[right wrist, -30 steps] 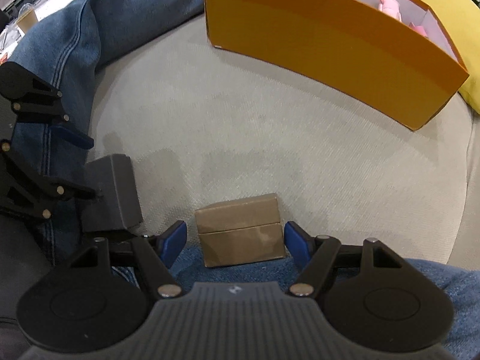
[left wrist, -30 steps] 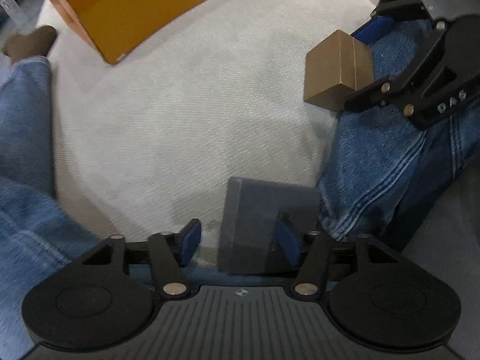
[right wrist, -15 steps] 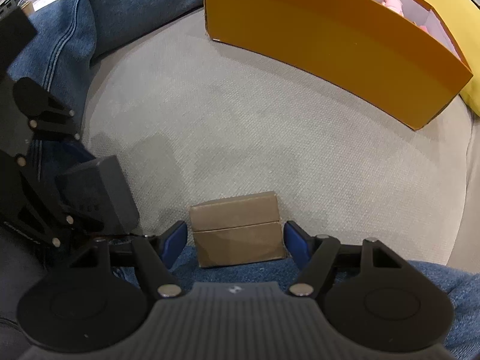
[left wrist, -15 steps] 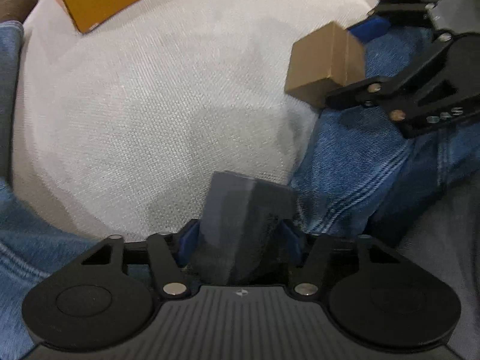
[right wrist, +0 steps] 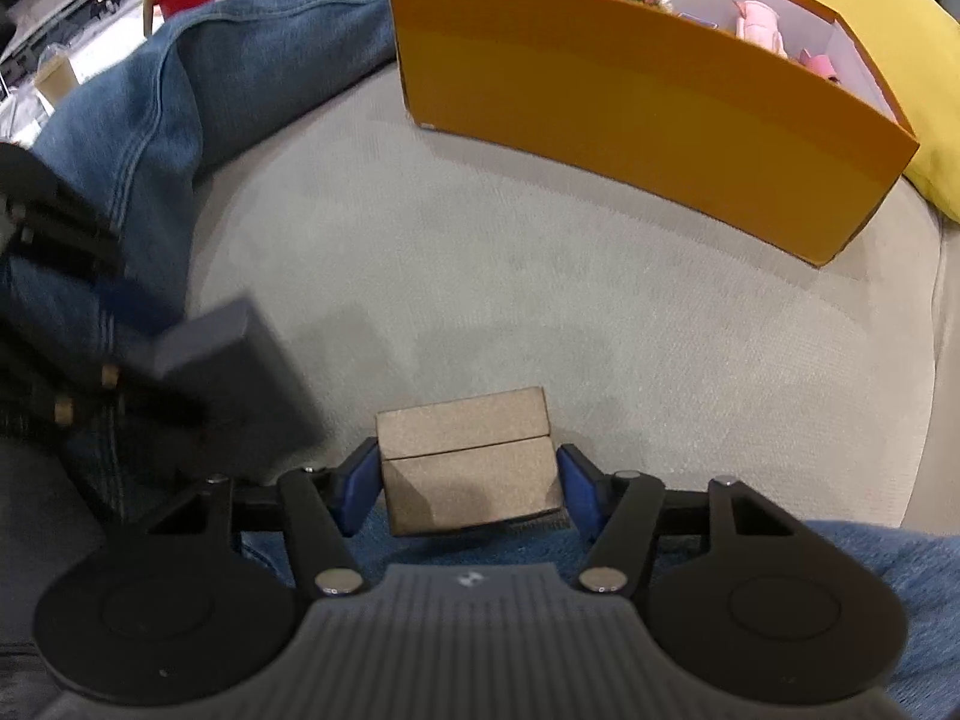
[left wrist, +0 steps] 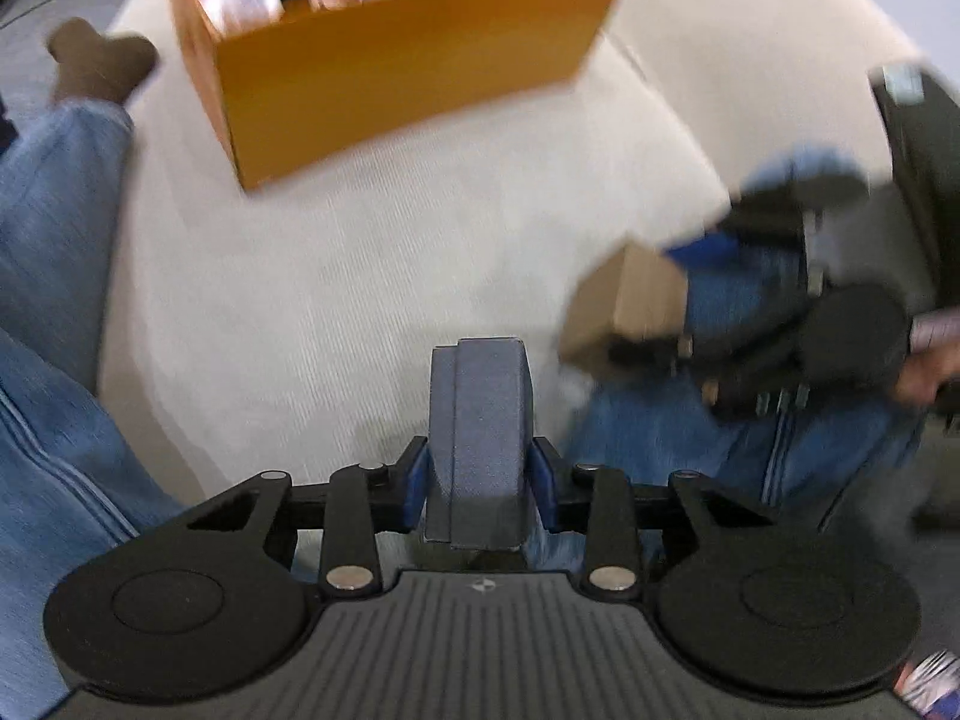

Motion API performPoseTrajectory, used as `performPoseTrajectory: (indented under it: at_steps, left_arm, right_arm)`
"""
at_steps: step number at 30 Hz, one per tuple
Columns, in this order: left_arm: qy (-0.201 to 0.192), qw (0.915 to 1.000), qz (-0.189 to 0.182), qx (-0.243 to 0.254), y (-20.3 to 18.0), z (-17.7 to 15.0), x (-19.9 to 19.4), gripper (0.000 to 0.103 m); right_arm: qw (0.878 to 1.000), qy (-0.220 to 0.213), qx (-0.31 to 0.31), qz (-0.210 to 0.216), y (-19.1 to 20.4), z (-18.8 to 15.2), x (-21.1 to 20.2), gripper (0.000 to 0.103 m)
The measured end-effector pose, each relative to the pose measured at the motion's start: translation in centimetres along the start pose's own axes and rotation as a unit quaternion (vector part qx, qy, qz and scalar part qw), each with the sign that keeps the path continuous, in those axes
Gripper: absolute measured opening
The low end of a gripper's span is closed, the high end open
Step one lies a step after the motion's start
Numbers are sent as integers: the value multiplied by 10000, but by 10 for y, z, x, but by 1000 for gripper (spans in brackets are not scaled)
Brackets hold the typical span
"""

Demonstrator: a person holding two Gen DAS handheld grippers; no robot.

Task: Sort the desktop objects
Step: 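Grasp the grey box with the left tool while the right tool grasps the small brown box, then carry the grey box and brown box over the orange box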

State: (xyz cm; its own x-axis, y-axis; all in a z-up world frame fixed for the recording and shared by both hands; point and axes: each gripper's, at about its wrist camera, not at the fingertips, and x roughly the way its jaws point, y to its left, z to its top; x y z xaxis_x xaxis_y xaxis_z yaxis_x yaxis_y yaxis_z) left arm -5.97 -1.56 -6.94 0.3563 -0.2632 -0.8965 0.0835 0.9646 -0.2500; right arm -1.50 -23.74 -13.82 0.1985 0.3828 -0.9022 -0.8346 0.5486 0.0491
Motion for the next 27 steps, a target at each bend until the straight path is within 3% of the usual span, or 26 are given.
performPoseTrajectory:
  at_steps: [7, 18, 23, 27]
  left_arm:
    - [-662, 9973, -187, -243, 2, 49, -44, 40]
    - [-1574, 9853, -510, -415, 14, 159, -84, 40]
    - [-1540, 9839, -622, -653, 28, 211, -56, 40]
    - [-1242, 9845, -707, -1014, 45, 239, -16, 40]
  right_arm:
    - [9982, -575, 54, -152, -20, 28, -43, 63]
    - [9886, -1482, -99, -232, -69, 113, -112, 63]
    - [9878, -1405, -508, -427, -96, 161, -100, 63]
    - [9908, -1018, -776, -447, -123, 193, -71, 63]
